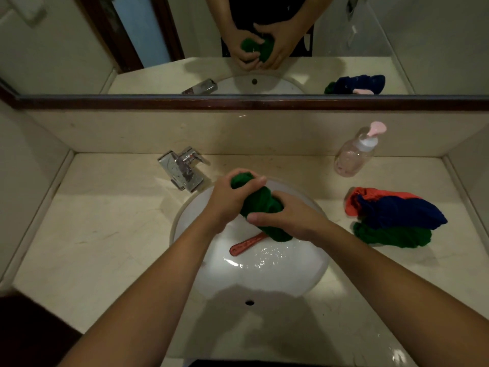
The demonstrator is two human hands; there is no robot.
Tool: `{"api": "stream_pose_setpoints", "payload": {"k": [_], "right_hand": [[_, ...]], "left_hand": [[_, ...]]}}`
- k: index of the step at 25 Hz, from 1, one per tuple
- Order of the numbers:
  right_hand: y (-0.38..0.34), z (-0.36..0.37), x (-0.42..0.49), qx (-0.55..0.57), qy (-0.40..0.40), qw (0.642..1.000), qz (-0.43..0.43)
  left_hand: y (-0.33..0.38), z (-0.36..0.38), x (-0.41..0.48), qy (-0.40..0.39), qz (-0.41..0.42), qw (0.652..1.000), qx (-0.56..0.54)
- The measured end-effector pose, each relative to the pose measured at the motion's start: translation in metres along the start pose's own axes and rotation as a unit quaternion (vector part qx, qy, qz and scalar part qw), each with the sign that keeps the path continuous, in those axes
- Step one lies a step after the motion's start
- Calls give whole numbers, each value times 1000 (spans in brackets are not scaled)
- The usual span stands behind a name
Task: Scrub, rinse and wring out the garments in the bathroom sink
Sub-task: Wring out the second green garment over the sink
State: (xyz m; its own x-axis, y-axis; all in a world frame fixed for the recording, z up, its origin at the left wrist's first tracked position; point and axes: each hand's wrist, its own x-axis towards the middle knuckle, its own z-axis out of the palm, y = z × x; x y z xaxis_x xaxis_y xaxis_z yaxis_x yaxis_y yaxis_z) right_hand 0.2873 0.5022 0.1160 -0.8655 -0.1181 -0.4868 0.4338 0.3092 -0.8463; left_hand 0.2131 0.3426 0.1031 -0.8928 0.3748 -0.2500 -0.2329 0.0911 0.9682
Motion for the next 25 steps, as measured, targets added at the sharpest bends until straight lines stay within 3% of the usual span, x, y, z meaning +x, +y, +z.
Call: {"api": "stream_pose_setpoints", "payload": {"k": [4, 8, 11, 14, 19, 23, 25], "right_hand": [[-5, -1, -13, 86, 30, 996, 1], [-9, -1, -21, 221, -6, 975, -11], [-18, 4, -22, 292, -59, 955, 1], [-25, 1, -27, 366, -74, 925, 72], [-22, -15, -29, 266, -140, 946, 119], [-24, -14, -31, 252, -112, 952, 134], [-23, -7, -31, 228, -57, 965, 112]], "left_hand": [[7, -19, -1, -102, -69, 988, -94], [1, -34, 3, -107, 14, 993, -49], [2, -16, -1, -131, 9, 976, -174], [3, -4, -2, -182, 37, 943, -275], [4, 5, -4, -115, 74, 947, -289], [-1, 12, -5, -91, 79, 956, -269], [-2, 14, -6, -93, 73, 955, -272]]}}
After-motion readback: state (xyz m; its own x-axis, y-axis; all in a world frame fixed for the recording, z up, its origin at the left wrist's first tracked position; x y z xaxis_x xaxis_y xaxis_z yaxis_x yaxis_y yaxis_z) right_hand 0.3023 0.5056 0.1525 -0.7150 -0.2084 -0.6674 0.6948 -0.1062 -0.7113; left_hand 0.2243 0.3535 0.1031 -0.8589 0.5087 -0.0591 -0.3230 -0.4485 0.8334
